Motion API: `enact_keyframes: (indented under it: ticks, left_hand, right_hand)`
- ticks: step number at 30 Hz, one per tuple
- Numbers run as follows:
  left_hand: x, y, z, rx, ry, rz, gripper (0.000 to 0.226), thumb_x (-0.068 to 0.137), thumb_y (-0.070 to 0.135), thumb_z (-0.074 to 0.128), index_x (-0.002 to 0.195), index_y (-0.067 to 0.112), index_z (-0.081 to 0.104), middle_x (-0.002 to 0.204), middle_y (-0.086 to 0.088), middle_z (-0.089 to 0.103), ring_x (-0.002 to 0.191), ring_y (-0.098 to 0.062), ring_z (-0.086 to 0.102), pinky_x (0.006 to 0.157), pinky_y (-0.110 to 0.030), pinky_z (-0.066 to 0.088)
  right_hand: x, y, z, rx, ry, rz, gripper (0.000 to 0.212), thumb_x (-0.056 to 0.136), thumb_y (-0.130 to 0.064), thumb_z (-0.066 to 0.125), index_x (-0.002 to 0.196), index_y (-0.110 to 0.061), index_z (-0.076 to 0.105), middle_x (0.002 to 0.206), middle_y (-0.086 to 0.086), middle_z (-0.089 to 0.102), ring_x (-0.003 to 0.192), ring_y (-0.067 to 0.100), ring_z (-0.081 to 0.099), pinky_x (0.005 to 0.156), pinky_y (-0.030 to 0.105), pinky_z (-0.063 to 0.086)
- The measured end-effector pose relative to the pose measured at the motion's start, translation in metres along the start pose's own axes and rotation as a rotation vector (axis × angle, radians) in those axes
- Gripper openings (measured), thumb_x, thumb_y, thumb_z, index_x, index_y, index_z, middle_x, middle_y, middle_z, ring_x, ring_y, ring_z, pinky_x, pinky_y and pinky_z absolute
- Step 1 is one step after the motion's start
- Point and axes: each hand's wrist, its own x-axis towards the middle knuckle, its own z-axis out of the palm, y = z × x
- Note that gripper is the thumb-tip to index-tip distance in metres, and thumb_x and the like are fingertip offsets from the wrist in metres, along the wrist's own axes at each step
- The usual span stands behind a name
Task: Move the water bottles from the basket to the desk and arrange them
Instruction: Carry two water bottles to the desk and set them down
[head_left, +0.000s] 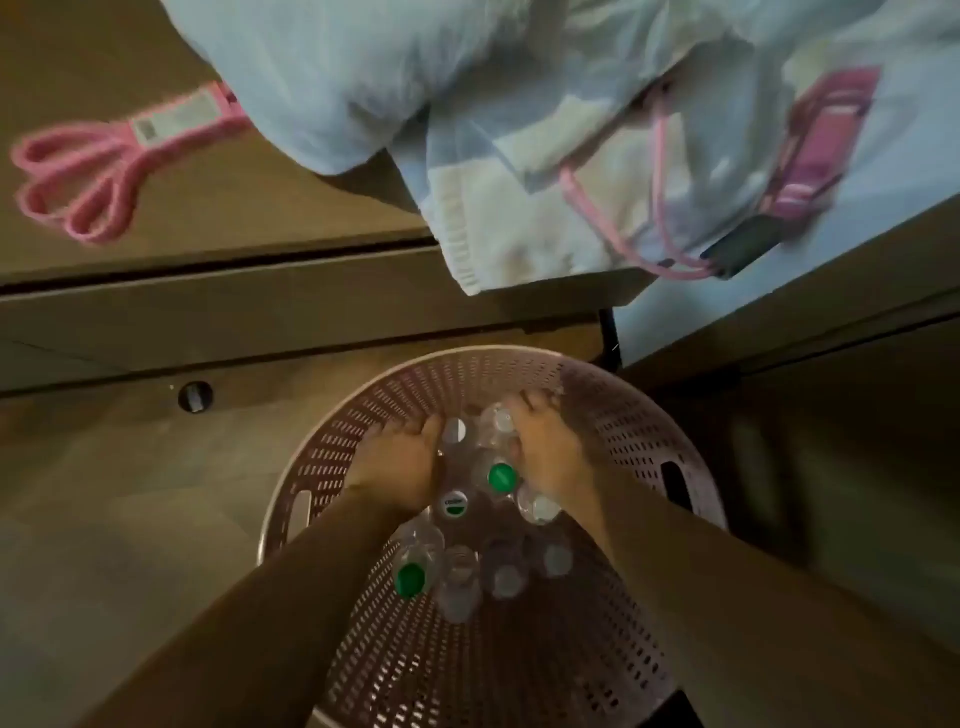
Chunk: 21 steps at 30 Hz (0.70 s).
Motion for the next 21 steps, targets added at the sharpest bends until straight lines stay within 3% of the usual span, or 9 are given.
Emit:
enact_keyframes:
  ticks: [3, 6, 10, 12, 15, 18, 21]
  left_hand:
    - [0.021, -0.002, 0.016, 0.031, 0.071, -0.019, 0.054, 0.098, 0.048, 0.04, 0.145, 0.022, 0.031, 0.14, -0.005, 0.053, 0.126, -0.026, 0.048, 0.104, -0.04, 0.033]
    - [0.031, 0.0, 0.031, 0.008, 0.079, -0.008, 0.049, 0.099, 0.048, 0.04, 0.141, 0.023, 0.035, 0.131, -0.006, 0.059, 0.119, -0.028, 0.053, 0.097, -0.04, 0.04]
    - [0.03, 0.004, 0.041, -0.027, 0.111, -0.002, 0.039, 0.099, 0.042, 0.043, 0.131, 0.02, 0.041, 0.123, -0.006, 0.061, 0.114, -0.028, 0.053, 0.093, -0.037, 0.04]
    - [0.025, 0.007, 0.036, -0.14, 0.139, -0.02, 0.035, 0.098, 0.041, 0.046, 0.125, 0.018, 0.044, 0.118, -0.006, 0.062, 0.109, -0.027, 0.055, 0.09, -0.037, 0.042]
    - [0.003, 0.01, 0.016, -0.311, 0.255, -0.07, 0.033, 0.095, 0.041, 0.052, 0.116, 0.016, 0.05, 0.109, -0.006, 0.06, 0.101, -0.026, 0.056, 0.086, -0.036, 0.044]
    - [-0.035, 0.016, -0.019, -0.376, 0.299, -0.052, 0.032, 0.093, 0.041, 0.056, 0.108, 0.013, 0.053, 0.099, -0.008, 0.061, 0.096, -0.028, 0.057, 0.079, -0.036, 0.04]
    - [-0.084, 0.021, -0.07, -0.482, 0.363, -0.074, 0.029, 0.09, 0.039, 0.062, 0.088, 0.016, 0.045, 0.08, -0.005, 0.054, 0.083, -0.03, 0.057, 0.066, -0.035, 0.033]
  right_hand:
    - [0.025, 0.002, 0.021, 0.003, -0.088, 0.01, 0.039, 0.101, -0.02, 0.045, 0.14, -0.018, 0.044, 0.14, 0.006, 0.047, 0.126, 0.022, 0.047, 0.107, 0.032, 0.038]
    - [0.037, 0.003, 0.037, -0.053, -0.045, 0.016, 0.032, 0.095, -0.022, 0.055, 0.127, -0.023, 0.05, 0.118, 0.005, 0.059, 0.104, 0.021, 0.058, 0.09, 0.036, 0.051]
    - [0.034, 0.007, 0.045, -0.018, -0.021, -0.012, 0.024, 0.095, -0.019, 0.055, 0.117, -0.022, 0.046, 0.103, 0.001, 0.059, 0.092, 0.02, 0.059, 0.076, 0.03, 0.047]
    - [0.027, 0.01, 0.04, -0.042, -0.009, -0.042, 0.022, 0.094, -0.02, 0.055, 0.114, -0.023, 0.046, 0.098, 0.0, 0.059, 0.089, 0.018, 0.058, 0.078, 0.032, 0.05]
    - [0.008, 0.007, 0.017, 0.028, 0.026, -0.046, 0.018, 0.095, -0.026, 0.055, 0.111, -0.023, 0.048, 0.093, -0.001, 0.059, 0.086, 0.018, 0.058, 0.079, 0.036, 0.053]
    - [-0.02, -0.007, -0.027, 0.139, 0.032, -0.047, 0.022, 0.09, -0.029, 0.058, 0.106, -0.023, 0.045, 0.091, 0.006, 0.062, 0.081, 0.029, 0.061, 0.073, 0.048, 0.054]
    - [-0.058, -0.02, -0.1, 0.086, -0.013, -0.045, 0.027, 0.091, -0.036, 0.057, 0.112, -0.023, 0.047, 0.094, 0.004, 0.063, 0.084, 0.026, 0.063, 0.074, 0.042, 0.054]
